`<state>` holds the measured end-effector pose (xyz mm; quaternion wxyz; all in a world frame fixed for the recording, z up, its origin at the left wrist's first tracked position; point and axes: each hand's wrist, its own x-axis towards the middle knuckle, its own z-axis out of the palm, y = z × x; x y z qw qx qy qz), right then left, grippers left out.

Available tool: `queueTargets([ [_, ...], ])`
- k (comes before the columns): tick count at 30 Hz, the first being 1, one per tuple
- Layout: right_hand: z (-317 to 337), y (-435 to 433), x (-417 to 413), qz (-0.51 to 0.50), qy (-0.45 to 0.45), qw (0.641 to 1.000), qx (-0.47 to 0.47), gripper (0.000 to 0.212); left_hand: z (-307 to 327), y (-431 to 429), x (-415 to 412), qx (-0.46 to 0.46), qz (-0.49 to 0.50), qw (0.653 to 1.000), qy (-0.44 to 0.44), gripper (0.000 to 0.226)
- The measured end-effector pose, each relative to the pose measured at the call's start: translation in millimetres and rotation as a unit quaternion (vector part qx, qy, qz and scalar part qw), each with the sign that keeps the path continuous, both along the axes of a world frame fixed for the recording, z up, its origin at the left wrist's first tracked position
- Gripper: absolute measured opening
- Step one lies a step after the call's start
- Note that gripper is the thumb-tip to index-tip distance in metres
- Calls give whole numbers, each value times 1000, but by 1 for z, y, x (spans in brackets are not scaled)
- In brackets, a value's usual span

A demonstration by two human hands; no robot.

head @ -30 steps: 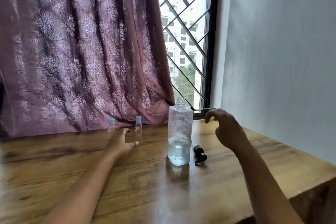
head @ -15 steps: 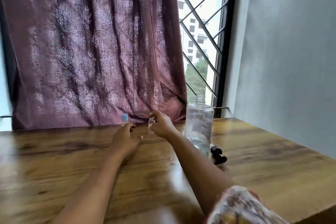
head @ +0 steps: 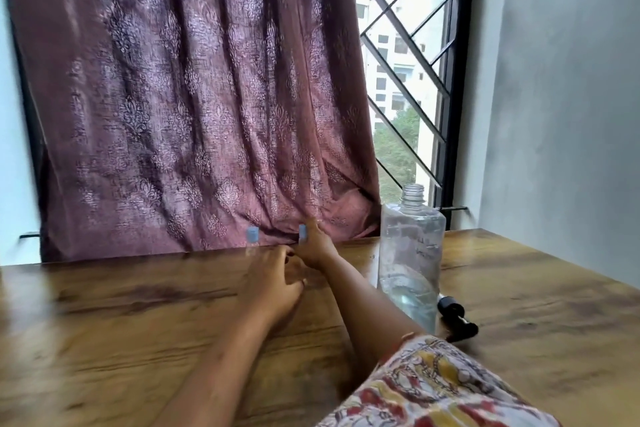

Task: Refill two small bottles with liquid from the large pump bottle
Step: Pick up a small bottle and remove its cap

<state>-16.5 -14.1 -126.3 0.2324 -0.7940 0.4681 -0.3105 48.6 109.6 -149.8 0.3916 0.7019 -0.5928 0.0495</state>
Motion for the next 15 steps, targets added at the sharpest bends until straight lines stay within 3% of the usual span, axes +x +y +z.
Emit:
queueTargets([
  [3,-3,1,-7,-6,-20,1000,-17,51,-1,3,-7,2,7,1000,-22,50],
  [9,-7,22,-42,35,-43,998,-20,69,-5,12,-28,53,-11,998,-46,56],
  [15,-11,39,-86,44,-82,996,-5,50,1,15,-45,66,-9,998,-8,58],
])
